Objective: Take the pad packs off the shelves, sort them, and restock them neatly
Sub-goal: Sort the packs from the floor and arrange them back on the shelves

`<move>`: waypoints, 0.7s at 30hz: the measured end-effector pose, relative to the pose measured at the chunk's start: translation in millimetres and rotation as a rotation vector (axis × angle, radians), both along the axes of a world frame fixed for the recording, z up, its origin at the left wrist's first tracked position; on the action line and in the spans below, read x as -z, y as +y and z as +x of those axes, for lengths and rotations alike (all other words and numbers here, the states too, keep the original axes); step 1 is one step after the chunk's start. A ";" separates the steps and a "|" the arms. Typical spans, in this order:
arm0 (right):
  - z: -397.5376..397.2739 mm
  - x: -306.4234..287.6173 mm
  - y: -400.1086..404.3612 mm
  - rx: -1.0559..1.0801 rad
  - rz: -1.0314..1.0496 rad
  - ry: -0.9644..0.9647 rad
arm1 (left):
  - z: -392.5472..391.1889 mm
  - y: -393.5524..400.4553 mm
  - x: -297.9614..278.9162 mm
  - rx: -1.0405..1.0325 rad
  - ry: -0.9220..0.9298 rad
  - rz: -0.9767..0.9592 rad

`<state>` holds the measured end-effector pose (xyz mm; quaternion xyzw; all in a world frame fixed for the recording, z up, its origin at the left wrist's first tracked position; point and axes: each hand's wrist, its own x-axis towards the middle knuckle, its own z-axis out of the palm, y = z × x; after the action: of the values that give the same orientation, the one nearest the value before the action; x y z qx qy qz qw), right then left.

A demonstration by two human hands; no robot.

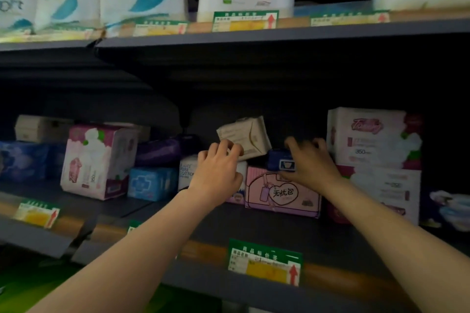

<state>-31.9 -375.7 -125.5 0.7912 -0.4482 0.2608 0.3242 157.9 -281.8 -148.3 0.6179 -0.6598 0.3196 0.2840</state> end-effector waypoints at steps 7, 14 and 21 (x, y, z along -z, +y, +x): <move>-12.0 6.3 -19.4 0.281 0.261 0.127 | -2.0 -3.9 -0.3 0.015 0.015 -0.011; -3.2 2.0 4.5 0.266 -0.074 0.178 | 7.4 0.2 1.3 0.023 0.020 0.017; 4.3 6.1 85.5 -0.290 0.044 0.246 | 17.1 10.4 6.5 0.406 0.139 0.381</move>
<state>-27.6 -290.2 -131.6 0.8804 -0.2920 0.1962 0.3180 175.0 -271.4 -154.8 0.5358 -0.7972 0.0832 0.2655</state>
